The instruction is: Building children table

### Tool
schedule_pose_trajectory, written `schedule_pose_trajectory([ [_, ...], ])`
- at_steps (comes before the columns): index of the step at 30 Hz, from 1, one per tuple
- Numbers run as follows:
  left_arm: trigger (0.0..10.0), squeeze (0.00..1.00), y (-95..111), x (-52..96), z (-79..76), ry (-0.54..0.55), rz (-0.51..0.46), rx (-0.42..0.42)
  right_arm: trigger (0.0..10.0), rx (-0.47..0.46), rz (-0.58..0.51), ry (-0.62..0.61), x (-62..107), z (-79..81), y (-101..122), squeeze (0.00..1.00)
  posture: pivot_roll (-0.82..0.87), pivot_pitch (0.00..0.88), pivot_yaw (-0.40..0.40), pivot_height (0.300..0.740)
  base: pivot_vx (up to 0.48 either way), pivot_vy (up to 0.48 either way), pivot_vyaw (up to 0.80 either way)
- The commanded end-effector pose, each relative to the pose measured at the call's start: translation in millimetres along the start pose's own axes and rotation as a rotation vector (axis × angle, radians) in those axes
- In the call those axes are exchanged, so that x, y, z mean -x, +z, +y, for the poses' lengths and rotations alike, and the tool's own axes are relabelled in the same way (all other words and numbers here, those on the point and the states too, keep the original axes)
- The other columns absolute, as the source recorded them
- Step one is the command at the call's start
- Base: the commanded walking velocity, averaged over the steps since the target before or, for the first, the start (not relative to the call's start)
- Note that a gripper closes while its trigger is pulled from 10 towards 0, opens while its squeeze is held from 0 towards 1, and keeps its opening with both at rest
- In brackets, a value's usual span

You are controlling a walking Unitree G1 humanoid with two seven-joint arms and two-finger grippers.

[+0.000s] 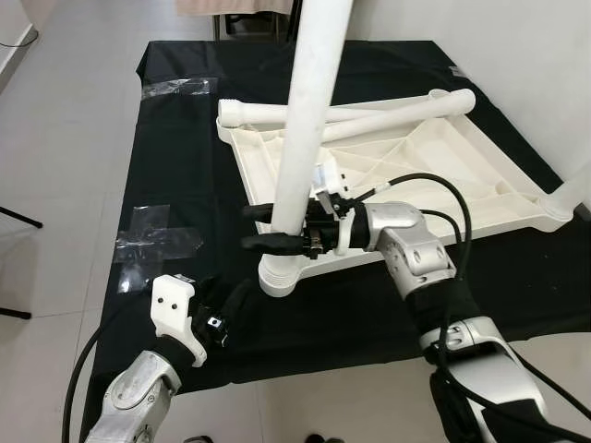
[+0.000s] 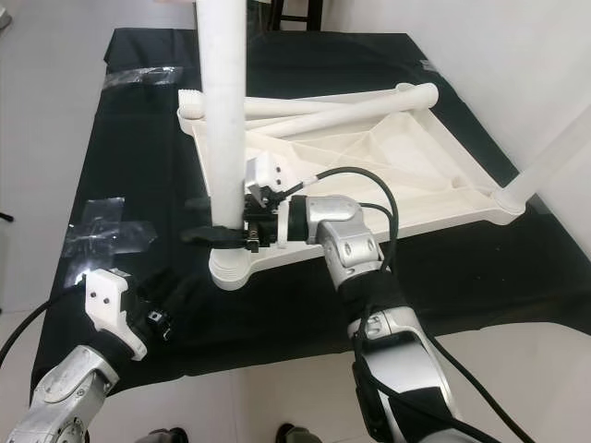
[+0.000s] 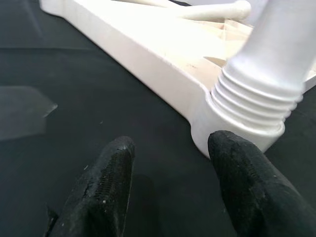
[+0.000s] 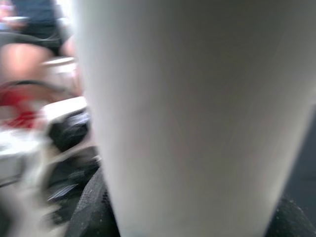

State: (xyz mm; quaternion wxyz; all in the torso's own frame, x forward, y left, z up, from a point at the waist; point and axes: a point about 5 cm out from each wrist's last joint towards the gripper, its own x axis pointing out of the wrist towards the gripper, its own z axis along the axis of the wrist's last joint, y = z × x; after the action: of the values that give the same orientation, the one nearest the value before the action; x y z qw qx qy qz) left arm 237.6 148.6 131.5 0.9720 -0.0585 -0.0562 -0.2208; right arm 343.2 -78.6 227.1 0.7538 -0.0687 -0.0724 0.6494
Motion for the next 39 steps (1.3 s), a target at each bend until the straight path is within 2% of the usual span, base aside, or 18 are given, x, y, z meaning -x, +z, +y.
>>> schedule_pose_trajectory([
  [1, 10.0, 0.0, -3, 3.5, -3.4, -0.004, 0.009, 0.009, 0.0, -0.045, 0.063, -0.153, 11.9, -4.1, -17, 0.0, 0.16, 0.239, -0.115, 0.74, 0.0, 0.0, 0.0],
  [2, 10.0, 0.0, -2, 4.3, -3.8, -0.005, 0.008, 0.009, 0.0, -0.074, 0.094, -0.327, 15.4, -6.1, -27, 0.0, 0.16, 0.239, -0.115, 0.74, 0.0, 0.0, 0.0],
  [3, 10.0, 0.0, -1, 5.6, -3.4, -0.006, 0.007, 0.006, 0.0, -0.15, 0.164, -0.652, 18.3, 1.8, -50, 0.0, 0.16, 0.252, -0.112, 0.74, 0.0, 0.0, 0.0],
  [4, 10.0, 0.0, -1, 5.6, -3.4, -0.006, 0.007, 0.006, 0.0, -0.15, 0.164, -0.652, 18.3, 1.8, -50, 0.0, 0.16, 0.252, -0.112, 0.74, 0.0, 0.0, 0.0],
  [5, 10.0, 0.0, 0, 6.6, -2.9, -0.007, 0.006, 0.004, 0.0, -0.212, 0.24, -0.775, 19.5, 28.5, -71, 0.0, 0.15, 0.27, -0.101, 0.74, 0.0, 0.0, 0.0],
  [7, 10.0, 0.0, 1, 7.7, -3.6, -0.023, 0.006, 0.0, 0.0, -0.291, 0.288, -0.808, 13.8, 61.0, -88, 0.0, 0.14, 0.252, -0.101, 0.74, 0.0, 0.0, 0.0],
  [13, 10.0, 0.0, 1, 7.9, -5.1, -0.045, 0.006, -0.018, 0.0, -0.256, 0.251, -0.723, 3.5, 53.5, -84, 0.0, 0.14, 0.244, -0.105, 0.74, 0.0, 0.0, 0.0],
  [14, 10.0, 0.0, 3, 9.3, -7.0, -0.058, 0.006, -0.037, 3.4, -0.237, 0.247, -0.693, 0.1, 47.8, -81, 0.0, 0.14, 0.24, -0.105, 0.74, 0.0, 0.0, 0.0],
  [15, 10.0, 0.0, 4, 10.8, -9.0, -0.072, 0.007, -0.06, 10.0, -0.217, 0.236, -0.668, -2.7, 41.8, -77, 0.0, 0.15, 0.233, -0.107, 0.74, 0.0, 0.0, 0.0],
  [22, 10.0, 0.0, 13, 15.7, -26.8, -0.21, 0.019, -0.14, 10.0, -0.192, 0.08, -0.457, -10.3, 25.7, -49, 0.0, 0.16, 0.217, -0.108, 0.74, 0.0, 0.0, 0.0],
  [23, 10.0, 0.0, 16, 15.9, -31.3, -0.236, 0.02, -0.146, 10.0, -0.179, 0.049, -0.372, -8.3, 25.3, -40, 1.0, 0.16, 0.211, -0.109, 0.74, 0.0, 0.0, 0.0],
  [27, 10.0, 0.0, 25, 17.2, -37.5, -0.25, 0.005, -0.148, 10.0, -0.113, 0.012, -0.194, 3.9, 16.6, -20, 1.0, 0.17, 0.2, -0.106, 0.74, 0.0, 0.0, 0.0],
  [28, 10.0, 0.0, 28, 18.4, -38.0, -0.246, 0.0, -0.148, 10.0, -0.091, 0.023, -0.159, 7.0, 12.5, -18, 0.61, 0.18, 0.197, -0.103, 0.74, 0.0, 0.0, 0.0],
  [29, 10.0, 0.0, 30, 19.3, -38.3, -0.243, -0.002, -0.148, 10.0, -0.079, 0.033, -0.138, 8.7, 9.9, -17, 0.61, 0.18, 0.197, -0.103, 0.74, 0.0, 0.0, 0.0],
  [30, 10.0, 0.0, 30, 20.3, -38.2, -0.238, 0.004, -0.153, 10.0, -0.077, 0.039, -0.108, 10.3, 7.9, -16, 0.09, 0.18, 0.195, -0.101, 0.74, 0.0, 0.0, 0.0],
  [33, 10.0, 0.0, 32, 23.2, -37.8, -0.229, 0.012, -0.159, 10.0, -0.083, 0.039, -0.067, 12.0, 4.4, -13, 0.0, 0.19, 0.193, -0.1, 0.74, 0.0, 0.0, 0.0],
  [38, 10.0, 0.0, 36, 35.3, -38.9, -0.212, 0.026, -0.17, 10.0, -0.086, 0.033, 0.004, 13.8, -3.2, -10, 0.0, 0.2, 0.194, -0.1, 0.74, 0.0, 0.0, 0.0],
  [39, 10.0, 0.0, 37, 40.4, -39.0, -0.203, 0.032, -0.171, 4.1, -0.092, 0.035, 0.018, 14.0, -4.9, -10, 0.0, 0.2, 0.198, -0.098, 0.74, 0.0, 0.0, 0.0],
])
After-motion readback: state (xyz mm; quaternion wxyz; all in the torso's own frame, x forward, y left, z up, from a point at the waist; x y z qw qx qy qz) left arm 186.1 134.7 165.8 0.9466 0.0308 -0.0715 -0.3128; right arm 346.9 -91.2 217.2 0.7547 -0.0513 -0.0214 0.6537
